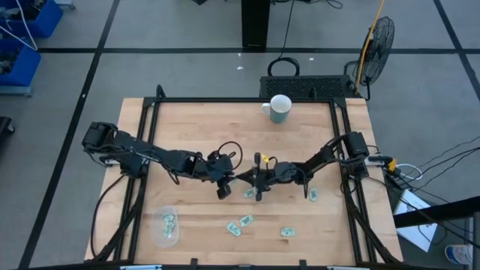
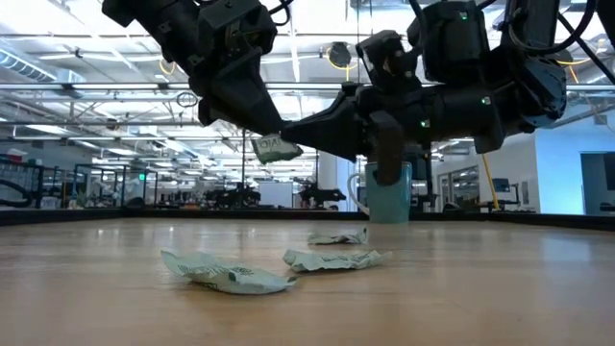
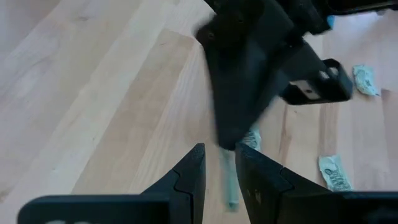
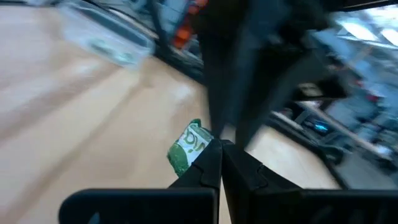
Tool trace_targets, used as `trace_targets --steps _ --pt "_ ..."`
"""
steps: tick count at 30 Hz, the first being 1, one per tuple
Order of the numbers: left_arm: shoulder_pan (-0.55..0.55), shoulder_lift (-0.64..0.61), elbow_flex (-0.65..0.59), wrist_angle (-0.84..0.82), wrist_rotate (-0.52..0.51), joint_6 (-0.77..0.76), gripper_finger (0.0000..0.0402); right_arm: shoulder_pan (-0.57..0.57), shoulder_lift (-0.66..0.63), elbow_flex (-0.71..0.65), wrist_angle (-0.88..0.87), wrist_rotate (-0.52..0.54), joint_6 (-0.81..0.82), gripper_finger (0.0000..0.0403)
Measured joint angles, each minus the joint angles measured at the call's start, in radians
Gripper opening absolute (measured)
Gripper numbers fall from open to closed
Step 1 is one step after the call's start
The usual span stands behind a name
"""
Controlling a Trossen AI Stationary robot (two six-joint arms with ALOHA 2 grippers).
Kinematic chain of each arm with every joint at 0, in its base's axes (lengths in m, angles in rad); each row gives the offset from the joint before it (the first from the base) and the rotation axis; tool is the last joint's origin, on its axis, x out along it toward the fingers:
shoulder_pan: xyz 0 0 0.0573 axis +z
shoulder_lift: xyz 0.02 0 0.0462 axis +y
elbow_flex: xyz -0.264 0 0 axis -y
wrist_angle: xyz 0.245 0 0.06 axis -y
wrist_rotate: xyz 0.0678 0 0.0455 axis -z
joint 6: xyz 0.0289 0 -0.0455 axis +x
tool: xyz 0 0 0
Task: Pick and place Stevia / Truvia into bins
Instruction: Put the truvia packet into the transparent container
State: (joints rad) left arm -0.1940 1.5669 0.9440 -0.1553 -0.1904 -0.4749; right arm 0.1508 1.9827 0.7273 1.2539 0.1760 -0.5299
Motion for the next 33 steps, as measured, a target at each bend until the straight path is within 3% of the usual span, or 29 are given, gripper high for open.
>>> trace_targets --steps 3,14,20,27,33 --pt "-0.003 0.001 0.000 -0.002 0.007 -0.001 0.0093 -0.003 -0.002 0.001 0.012 0.039 -0.023 0.0000" --pt "-0.002 0.001 0.000 -0.027 -0.018 -0.001 0.0093 0.002 -0.002 0.000 0.040 0.030 -0.032 0.0000" --pt "-0.002 0.001 0.000 -0.037 -0.018 0.003 0.0092 0.001 -0.002 0.000 0.089 -0.039 0.001 0.0000" --pt "-0.003 0.001 0.000 -0.035 -0.019 0.025 0.0090 0.001 -0.002 0.000 0.089 -0.042 0.024 0.0001" --pt "-0.004 0.001 0.000 -0.036 0.002 0.023 0.0015 -0.001 -0.002 0.000 0.078 -0.016 0.046 0.0039"
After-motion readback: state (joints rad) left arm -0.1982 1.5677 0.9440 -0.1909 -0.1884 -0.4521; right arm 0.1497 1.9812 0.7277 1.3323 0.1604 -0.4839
